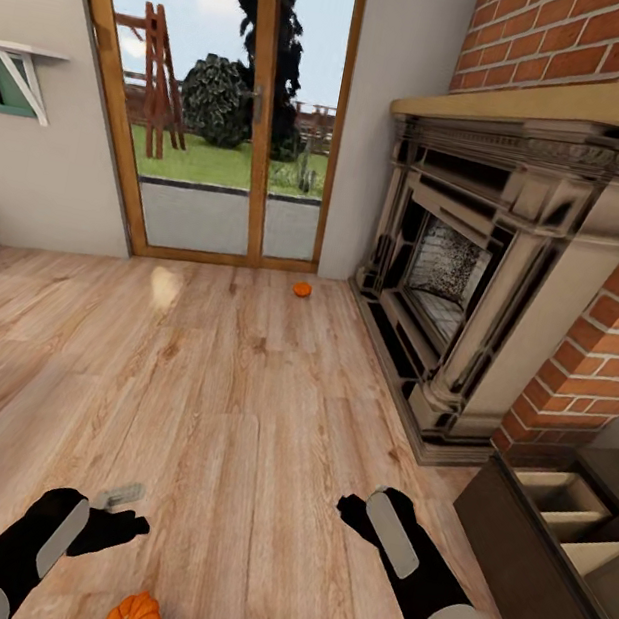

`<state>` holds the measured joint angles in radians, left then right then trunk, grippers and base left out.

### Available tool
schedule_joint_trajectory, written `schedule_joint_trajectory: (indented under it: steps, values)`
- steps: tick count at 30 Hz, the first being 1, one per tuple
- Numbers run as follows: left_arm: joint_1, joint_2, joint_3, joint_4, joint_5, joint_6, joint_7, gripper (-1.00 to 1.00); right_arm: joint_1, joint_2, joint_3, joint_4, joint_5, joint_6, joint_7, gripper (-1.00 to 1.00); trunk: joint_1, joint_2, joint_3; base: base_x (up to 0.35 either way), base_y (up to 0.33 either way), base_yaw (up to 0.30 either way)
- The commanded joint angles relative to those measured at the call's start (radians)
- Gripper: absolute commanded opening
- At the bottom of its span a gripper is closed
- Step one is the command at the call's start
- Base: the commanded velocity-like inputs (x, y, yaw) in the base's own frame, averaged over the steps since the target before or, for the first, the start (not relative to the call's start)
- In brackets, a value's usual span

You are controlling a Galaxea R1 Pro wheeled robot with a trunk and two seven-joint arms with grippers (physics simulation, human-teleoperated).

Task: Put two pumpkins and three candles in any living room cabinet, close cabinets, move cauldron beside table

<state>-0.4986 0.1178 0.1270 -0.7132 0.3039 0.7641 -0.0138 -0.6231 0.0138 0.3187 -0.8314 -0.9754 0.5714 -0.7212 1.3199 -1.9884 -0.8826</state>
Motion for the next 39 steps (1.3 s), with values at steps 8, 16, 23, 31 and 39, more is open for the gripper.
schedule_joint_trajectory:
  steps: [8,16,23,31,39]
  values:
    - [0.000,0.026,0.049,0.000,-0.001,0.000,0.001,1.00,-0.006,0.031,-0.002,-0.010,0.127,0.025,-0.035,1.00,0.000,0.000,0.000,0.000,0.000,0.011]
    - [0.000,0.036,0.051,0.000,-0.001,-0.003,0.002,1.00,-0.006,0.040,0.000,-0.010,0.139,0.026,-0.036,1.00,0.000,0.000,0.000,0.006,-0.007,0.200]
    - [0.000,0.036,0.051,0.000,0.001,-0.017,0.003,1.00,-0.006,0.041,0.000,-0.011,0.139,0.027,-0.036,1.00,0.000,0.000,0.000,0.122,-0.193,0.033]
    - [0.000,0.037,0.051,0.000,0.000,-0.019,0.003,1.00,-0.005,0.044,0.002,-0.011,0.139,0.027,-0.037,1.00,0.000,0.000,0.000,0.185,-0.189,0.221]
    - [0.000,0.037,0.090,0.000,0.004,-0.017,0.000,1.00,-0.006,0.044,0.070,-0.011,0.140,0.025,-0.037,1.00,0.000,0.000,0.000,0.053,-0.046,0.037]
